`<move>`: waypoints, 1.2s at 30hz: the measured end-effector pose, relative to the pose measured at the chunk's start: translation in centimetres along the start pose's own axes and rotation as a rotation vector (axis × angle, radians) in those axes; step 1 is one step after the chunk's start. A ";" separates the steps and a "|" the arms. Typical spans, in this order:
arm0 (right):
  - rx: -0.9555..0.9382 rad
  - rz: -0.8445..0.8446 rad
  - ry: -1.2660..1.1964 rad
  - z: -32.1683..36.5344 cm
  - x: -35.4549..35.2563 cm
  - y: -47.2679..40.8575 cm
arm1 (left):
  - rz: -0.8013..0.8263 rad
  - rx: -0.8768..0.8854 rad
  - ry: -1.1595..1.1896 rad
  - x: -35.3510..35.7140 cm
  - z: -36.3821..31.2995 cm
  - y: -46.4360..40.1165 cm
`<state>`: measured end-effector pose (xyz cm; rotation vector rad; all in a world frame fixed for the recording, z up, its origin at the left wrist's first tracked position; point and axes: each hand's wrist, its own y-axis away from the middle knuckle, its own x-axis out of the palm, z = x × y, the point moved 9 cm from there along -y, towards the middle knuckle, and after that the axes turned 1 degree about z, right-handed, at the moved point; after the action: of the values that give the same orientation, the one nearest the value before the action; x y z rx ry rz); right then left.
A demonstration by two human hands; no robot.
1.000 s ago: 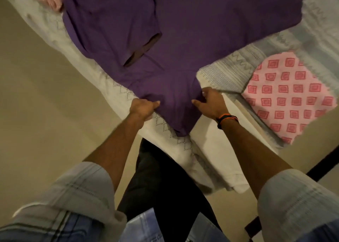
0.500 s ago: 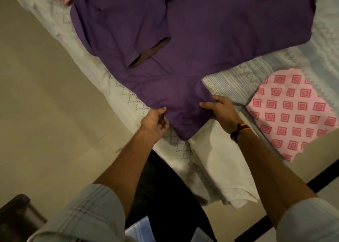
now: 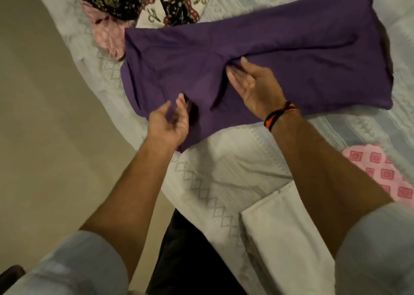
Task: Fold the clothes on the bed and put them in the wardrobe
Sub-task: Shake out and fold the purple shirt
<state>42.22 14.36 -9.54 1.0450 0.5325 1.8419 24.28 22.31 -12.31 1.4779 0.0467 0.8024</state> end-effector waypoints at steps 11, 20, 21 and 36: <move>-0.065 -0.225 1.086 -3.3 -2.6 -3.9 | -0.467 0.647 -1.693 -0.7 -7.9 -1.8; -0.397 -0.236 1.241 -2.1 -1.0 -3.9 | -0.353 0.359 -1.849 -2.7 -7.8 -2.9; -0.454 -0.217 1.286 -1.6 0.1 -4.3 | -0.350 0.390 -1.842 -2.8 -8.1 -2.8; -0.539 -0.153 1.543 1.6 3.1 -10.4 | -0.400 0.408 -1.985 -3.3 -11.4 -2.7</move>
<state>48.17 21.94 -14.80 -0.9223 0.8246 2.1649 17.37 30.74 -17.79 1.9543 -0.9795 -1.2503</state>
